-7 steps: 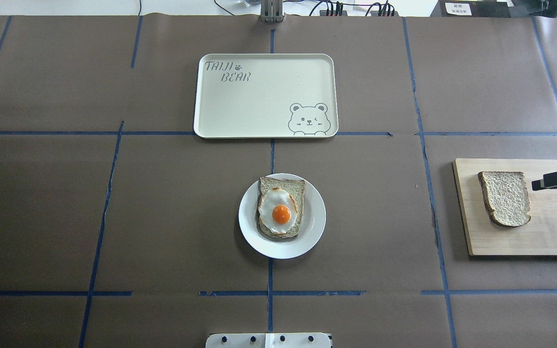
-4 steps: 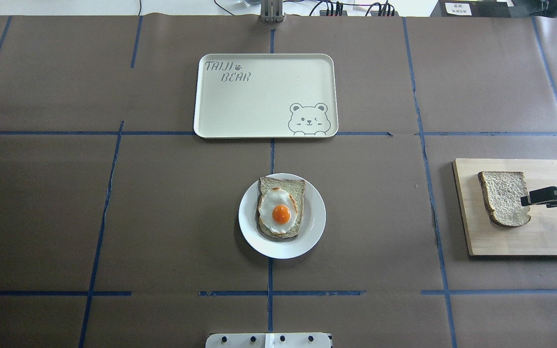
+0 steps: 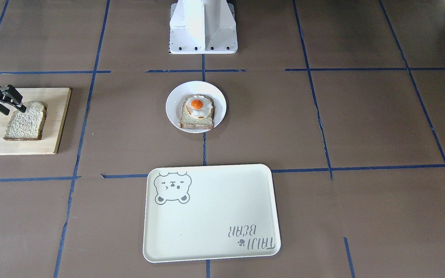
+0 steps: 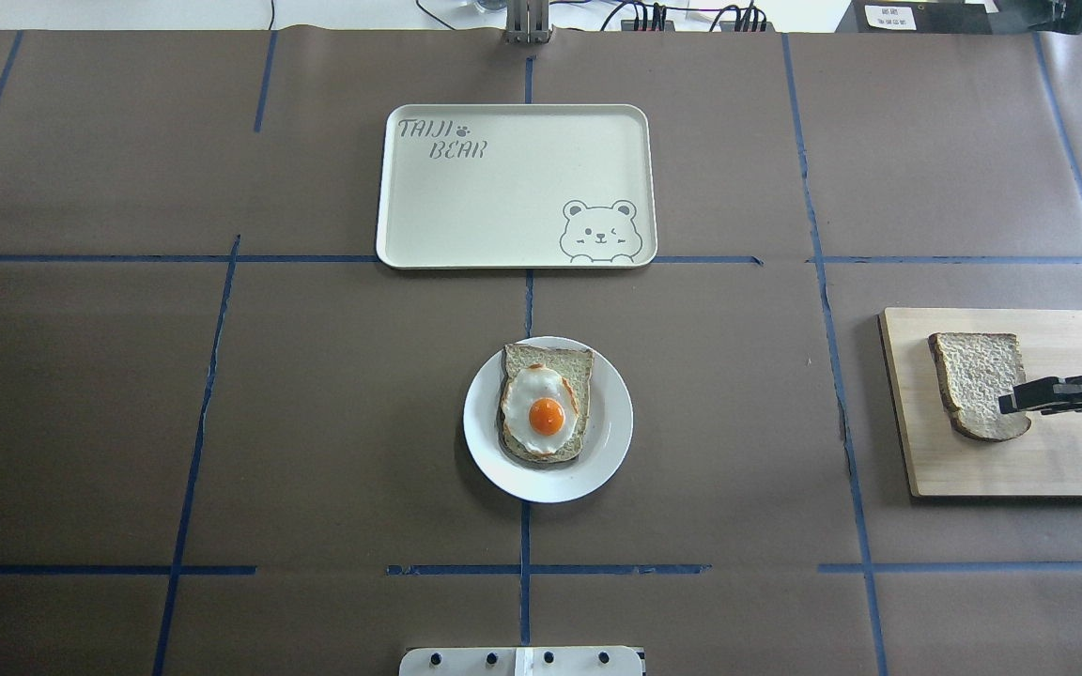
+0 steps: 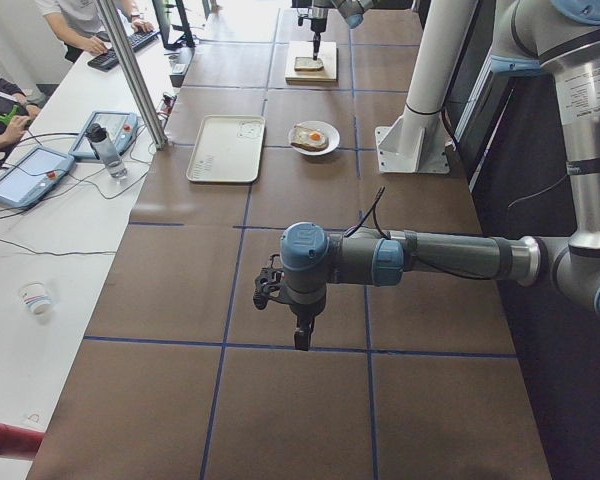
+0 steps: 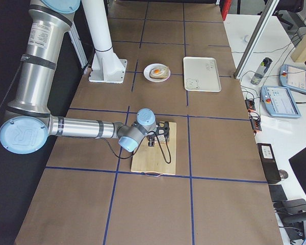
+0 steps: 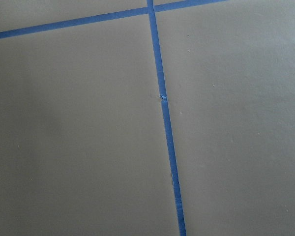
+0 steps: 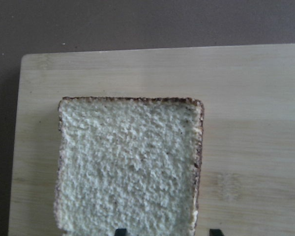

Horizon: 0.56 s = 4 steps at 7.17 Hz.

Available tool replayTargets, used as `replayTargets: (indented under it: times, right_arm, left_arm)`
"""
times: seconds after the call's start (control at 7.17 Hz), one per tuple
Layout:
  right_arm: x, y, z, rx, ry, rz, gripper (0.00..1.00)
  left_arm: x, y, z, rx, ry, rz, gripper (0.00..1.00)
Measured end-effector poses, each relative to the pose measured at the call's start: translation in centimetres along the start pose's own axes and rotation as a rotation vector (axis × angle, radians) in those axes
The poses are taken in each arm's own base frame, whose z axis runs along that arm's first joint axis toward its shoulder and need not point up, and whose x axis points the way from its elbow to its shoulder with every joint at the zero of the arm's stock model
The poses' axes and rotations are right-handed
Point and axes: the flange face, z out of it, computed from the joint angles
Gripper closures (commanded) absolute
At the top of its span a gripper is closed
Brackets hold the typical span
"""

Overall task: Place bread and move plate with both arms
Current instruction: 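Close the right gripper on the edge of the bread slice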

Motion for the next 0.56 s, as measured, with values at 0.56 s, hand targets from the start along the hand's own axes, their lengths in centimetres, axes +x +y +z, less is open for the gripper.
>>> replayTargets:
  times: [0.56]
  right_arm:
    - [0.11,0.31,0.50,-0.009,0.008,-0.003,0.68]
  left_arm:
    - [-0.02,-0.02,0.00,0.000,-0.001,0.001,0.00]
